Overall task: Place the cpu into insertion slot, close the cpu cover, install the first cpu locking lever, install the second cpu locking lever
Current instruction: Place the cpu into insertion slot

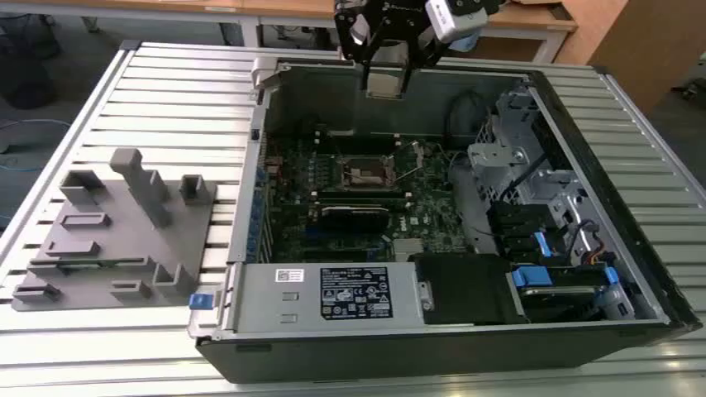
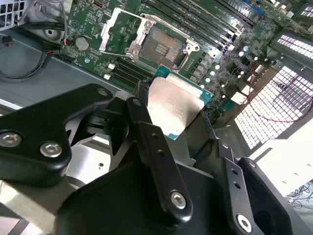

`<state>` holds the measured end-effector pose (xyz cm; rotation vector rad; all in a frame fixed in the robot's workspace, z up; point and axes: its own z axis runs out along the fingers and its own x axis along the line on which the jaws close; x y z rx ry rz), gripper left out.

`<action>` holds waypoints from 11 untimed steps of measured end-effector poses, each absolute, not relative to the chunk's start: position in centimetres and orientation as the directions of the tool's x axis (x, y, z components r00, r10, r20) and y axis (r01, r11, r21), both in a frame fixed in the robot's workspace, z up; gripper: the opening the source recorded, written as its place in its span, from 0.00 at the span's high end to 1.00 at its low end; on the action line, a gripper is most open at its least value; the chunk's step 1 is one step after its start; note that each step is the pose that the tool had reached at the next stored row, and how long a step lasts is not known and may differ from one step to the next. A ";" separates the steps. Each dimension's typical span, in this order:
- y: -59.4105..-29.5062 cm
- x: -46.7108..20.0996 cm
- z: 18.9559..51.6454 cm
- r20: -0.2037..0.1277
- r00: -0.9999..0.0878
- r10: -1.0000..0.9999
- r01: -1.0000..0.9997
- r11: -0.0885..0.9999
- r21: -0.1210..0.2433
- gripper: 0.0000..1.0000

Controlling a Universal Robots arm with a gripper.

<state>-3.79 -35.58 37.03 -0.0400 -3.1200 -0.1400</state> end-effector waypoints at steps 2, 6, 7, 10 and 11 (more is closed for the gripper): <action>-35.6 -3.8 37.0 0.019 -1.000 0.025 0.026 0.996 0.089 0.46; -35.6 -3.8 37.0 0.019 -1.000 0.025 0.026 0.996 0.089 0.46; -35.6 -3.8 37.0 0.019 -1.000 0.025 0.026 0.996 0.089 0.46; -35.6 -3.8 36.9 0.019 -1.000 0.025 0.026 0.996 0.089 0.46; -35.6 -3.8 36.8 0.019 -1.000 0.025 0.026 0.996 0.089 0.46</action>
